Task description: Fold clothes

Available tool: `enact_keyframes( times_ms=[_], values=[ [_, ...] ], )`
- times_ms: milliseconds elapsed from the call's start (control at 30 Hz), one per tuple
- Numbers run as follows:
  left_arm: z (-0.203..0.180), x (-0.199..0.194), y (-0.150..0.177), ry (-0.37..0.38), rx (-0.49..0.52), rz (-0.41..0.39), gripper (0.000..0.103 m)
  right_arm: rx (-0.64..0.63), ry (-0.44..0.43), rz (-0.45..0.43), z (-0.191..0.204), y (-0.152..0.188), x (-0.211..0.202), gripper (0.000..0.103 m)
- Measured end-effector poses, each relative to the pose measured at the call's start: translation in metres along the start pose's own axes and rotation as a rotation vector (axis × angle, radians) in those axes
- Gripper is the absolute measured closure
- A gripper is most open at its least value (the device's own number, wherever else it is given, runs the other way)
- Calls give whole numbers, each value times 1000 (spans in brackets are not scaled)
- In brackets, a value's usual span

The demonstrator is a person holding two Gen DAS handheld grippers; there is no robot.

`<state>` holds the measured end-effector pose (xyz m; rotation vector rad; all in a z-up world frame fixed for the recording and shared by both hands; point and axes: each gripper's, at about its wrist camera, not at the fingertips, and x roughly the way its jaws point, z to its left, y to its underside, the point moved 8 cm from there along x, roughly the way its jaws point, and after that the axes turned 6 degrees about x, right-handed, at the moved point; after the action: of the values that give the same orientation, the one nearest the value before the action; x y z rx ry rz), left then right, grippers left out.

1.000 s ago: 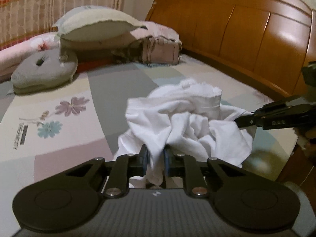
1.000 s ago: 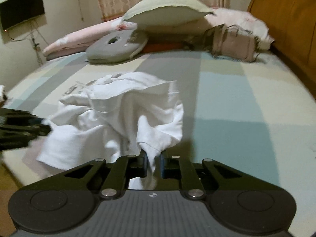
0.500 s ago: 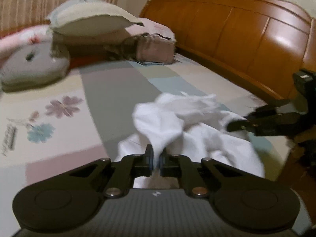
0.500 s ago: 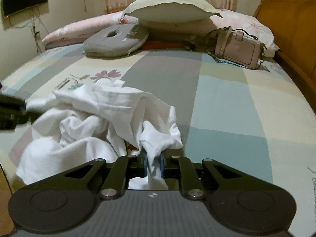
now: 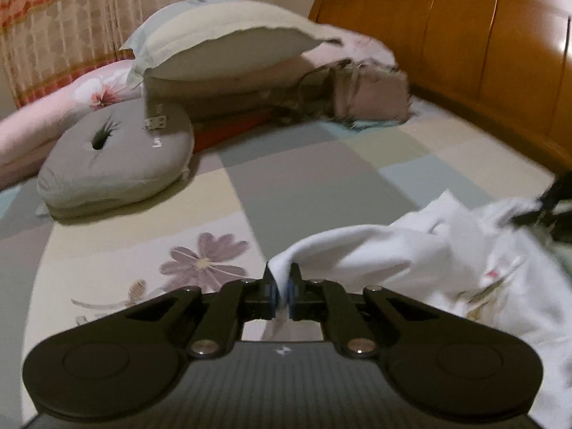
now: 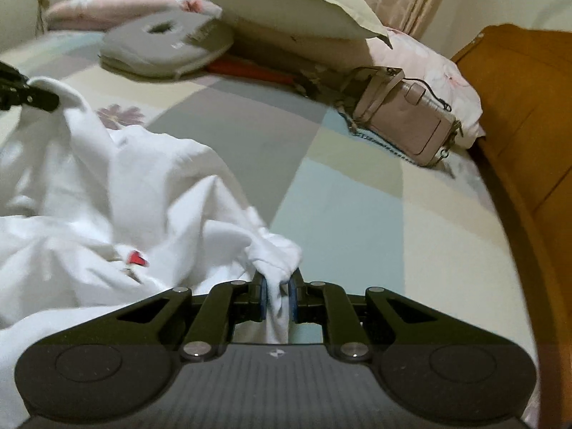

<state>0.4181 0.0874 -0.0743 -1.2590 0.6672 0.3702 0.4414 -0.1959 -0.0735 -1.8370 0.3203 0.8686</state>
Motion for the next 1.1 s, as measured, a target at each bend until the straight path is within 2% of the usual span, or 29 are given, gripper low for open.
enact_keyframes(
  times_ms=[133,267,300,400,567,733,933,1000,1067,1100],
  values=[
    [18,16,-18,-65,18,-27,99,-37,73,-4,-14,-17,24,88],
    [39,23,-42,-110,-4,-97,99,-11,143,-80,-36,-39,29,88],
    [41,30,-43,-103,-6,-84,99,9,145,-88,-41,-40,32,88],
    [41,64,-30,-52,-1,22,99,35,124,-29,-51,-30,55,88],
    [43,110,-7,-68,4,135,99,38,116,78,-60,-3,92,88],
    [60,128,-12,-123,-52,160,99,49,123,79,-67,-13,105,88],
    [51,131,-3,-125,15,199,90,103,53,118,-66,-10,110,87],
    [48,122,5,-107,14,201,83,131,32,119,-66,-1,100,84],
    [44,111,13,-87,7,204,66,160,10,120,-66,8,87,76],
    [42,104,18,-78,5,203,62,176,-5,124,-65,14,78,69]
  ],
)
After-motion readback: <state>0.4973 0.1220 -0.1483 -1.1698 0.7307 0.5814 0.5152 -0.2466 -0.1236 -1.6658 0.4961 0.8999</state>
